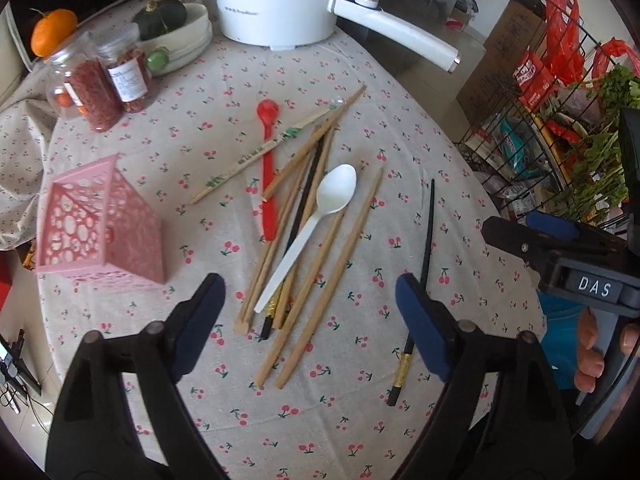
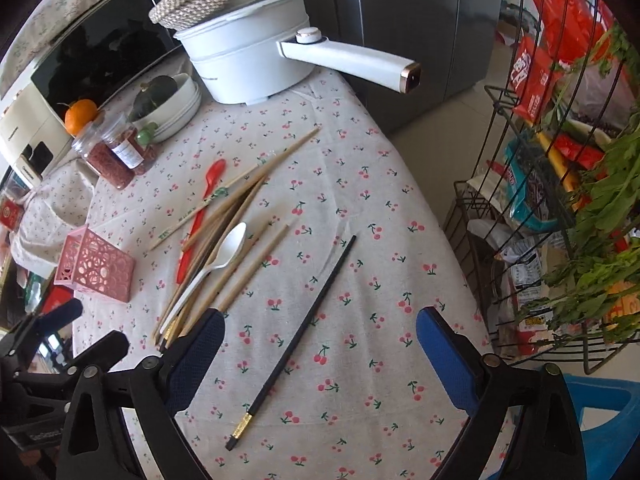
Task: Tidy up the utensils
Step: 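Grasp a wooden chopstick with the left gripper while the right gripper grasps the black chopstick, then lift the wooden chopstick into the pink holder with the left gripper while the right carries the black chopstick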
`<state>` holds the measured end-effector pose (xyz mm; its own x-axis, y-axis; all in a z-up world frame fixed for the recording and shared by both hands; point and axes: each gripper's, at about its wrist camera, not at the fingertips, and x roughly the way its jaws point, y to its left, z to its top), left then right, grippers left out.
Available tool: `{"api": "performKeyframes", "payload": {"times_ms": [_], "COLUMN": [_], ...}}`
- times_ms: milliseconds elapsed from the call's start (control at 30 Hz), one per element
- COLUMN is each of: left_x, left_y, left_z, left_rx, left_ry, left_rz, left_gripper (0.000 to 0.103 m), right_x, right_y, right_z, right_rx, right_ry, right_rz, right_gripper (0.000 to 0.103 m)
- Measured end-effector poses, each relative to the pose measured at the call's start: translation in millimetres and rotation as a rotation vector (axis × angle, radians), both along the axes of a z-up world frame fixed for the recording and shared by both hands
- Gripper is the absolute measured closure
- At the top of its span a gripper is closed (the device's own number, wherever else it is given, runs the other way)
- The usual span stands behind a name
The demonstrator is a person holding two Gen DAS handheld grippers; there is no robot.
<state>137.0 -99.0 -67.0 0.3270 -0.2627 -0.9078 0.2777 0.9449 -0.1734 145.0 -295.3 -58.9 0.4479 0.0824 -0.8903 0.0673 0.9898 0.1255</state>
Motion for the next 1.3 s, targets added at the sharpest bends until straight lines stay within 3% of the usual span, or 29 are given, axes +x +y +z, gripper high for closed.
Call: {"api": "performKeyframes", "payload": {"times_ms": [33, 100, 167, 300, 467, 700, 800, 967, 1133, 1300], "left_x": [5, 15, 22, 34, 45, 55, 59, 43, 11, -12], "left_y": [-5, -17, -26, -43, -58, -72, -75, -60, -30, 5], "left_z": [-9, -24, -34, -46, -59, -68, -69, -51, -9, 17], "left_rx": [-0.025, -0.050, -0.046, -0.033, 0.000, 0.098, 0.102, 0.053, -0.012, -0.073], "left_ry": [0.033, 0.089, 0.111, 0.132, 0.160, 0.212, 0.220, 0.142, 0.060, -0.030], "left_rz": [-0.028, -0.061, -0.079, -0.123, -0.182, -0.217, -0.195, -0.161, -0.140, -0.105], "left_gripper": [0.039, 0.065, 0.068, 0.084, 0.089, 0.090, 0.094, 0.095, 0.095, 0.095], "right_x": [5, 12, 17, 25, 32, 37, 39, 42, 45, 48], "right_y": [-3, -10, -14, -21, -30, -40, -40, -37, -30, -11], "right_z": [-7, -21, -30, -42, -49, -56, -58, -65, -70, -76], "right_rx": [0.018, 0.069, 0.096, 0.116, 0.106, 0.140, 0.152, 0.174, 0.177, 0.128], "right_ry": [0.029, 0.090, 0.127, 0.168, 0.176, 0.192, 0.196, 0.208, 0.208, 0.216], "right_rz": [-0.002, -0.007, -0.011, -0.025, -0.047, -0.074, -0.074, -0.074, -0.060, -0.032], "right_gripper": [0.018, 0.021, 0.025, 0.028, 0.028, 0.028, 0.029, 0.036, 0.049, 0.061]}}
